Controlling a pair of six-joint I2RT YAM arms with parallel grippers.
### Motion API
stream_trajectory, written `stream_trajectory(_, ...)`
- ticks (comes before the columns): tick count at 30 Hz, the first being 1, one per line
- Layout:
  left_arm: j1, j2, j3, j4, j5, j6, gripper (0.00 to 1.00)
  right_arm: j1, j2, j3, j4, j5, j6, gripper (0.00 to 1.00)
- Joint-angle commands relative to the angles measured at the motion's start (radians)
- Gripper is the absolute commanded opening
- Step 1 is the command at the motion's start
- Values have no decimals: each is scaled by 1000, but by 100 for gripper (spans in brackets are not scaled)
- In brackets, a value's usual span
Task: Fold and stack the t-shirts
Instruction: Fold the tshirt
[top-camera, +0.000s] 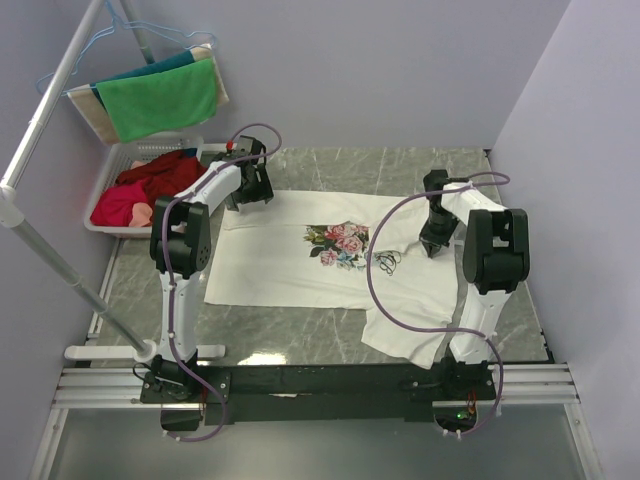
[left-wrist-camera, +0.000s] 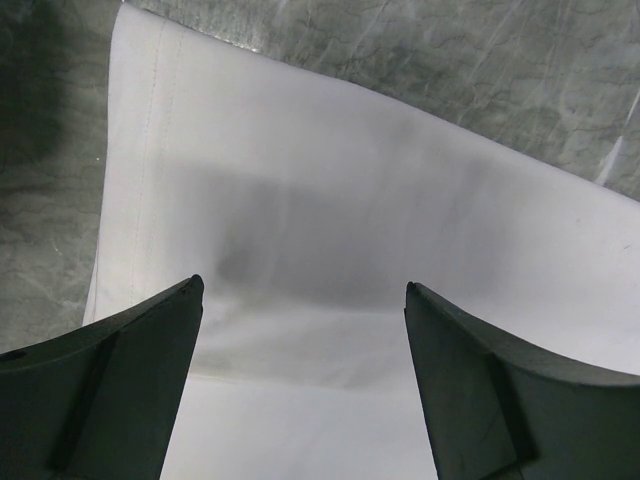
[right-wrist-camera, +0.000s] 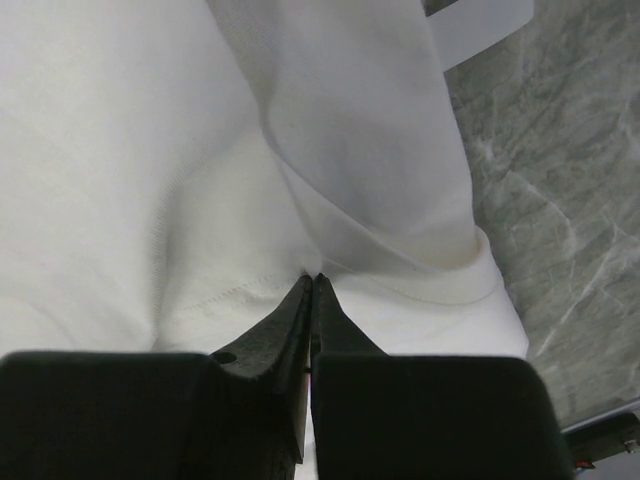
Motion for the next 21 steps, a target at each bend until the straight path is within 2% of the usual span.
stream_trajectory(1,-4,-7,3,4,-2,11,87,-7,-41,46,-44,80,13,2)
stream_trajectory(9,-4,16,29,-11,-3,3,87,-9,-111,56,-115,102,-10,2)
stream_trajectory(15,-4,13,25,-4,-6,5,87,-7,-134,-14,-116,57,-7,0)
stream_trajectory(21,-4,12,25,-5,-15,6,87,-7,-125,-33,-138,128,5,0)
